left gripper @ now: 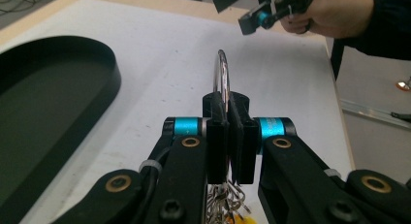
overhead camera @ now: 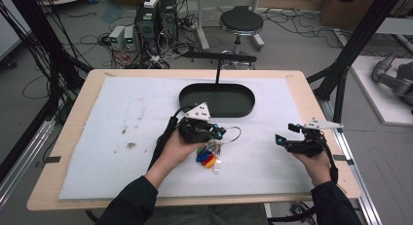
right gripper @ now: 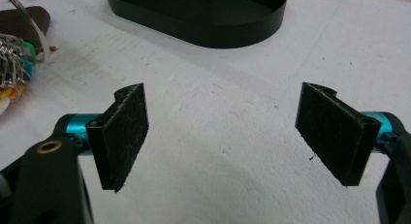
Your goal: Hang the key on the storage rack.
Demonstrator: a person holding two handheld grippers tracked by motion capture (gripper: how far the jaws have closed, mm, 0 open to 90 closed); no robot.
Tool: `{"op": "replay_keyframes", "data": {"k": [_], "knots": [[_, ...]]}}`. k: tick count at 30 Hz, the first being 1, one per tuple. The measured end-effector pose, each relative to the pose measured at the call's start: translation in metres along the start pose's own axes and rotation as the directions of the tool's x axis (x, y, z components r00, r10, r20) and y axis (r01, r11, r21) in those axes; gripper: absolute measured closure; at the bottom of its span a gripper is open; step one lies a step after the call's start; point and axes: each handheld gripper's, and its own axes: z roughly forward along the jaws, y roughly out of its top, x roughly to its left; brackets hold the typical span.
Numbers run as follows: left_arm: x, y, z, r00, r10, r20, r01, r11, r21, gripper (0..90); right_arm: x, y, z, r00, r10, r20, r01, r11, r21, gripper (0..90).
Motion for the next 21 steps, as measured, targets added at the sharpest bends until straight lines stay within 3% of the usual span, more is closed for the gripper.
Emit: {"op": "replay_keyframes", "data": {"k": [10,21], "knots": [[0.005,0.016,-0.025,0.9992,0.002,-0.039,-0.005,0.9966,-0.082,86.2,0.000,0.000,0.000,1.0000,0.001,0.000,-0.001,1.000,0.000,19.9],[0.017,0.031,-0.047,0.9951,0.010,-0.099,-0.022,0.9931,-0.115,86.3,0.000,0.000,0.000,1.0000,0.000,0.000,0.000,1.000,0.000,19.9]]}}
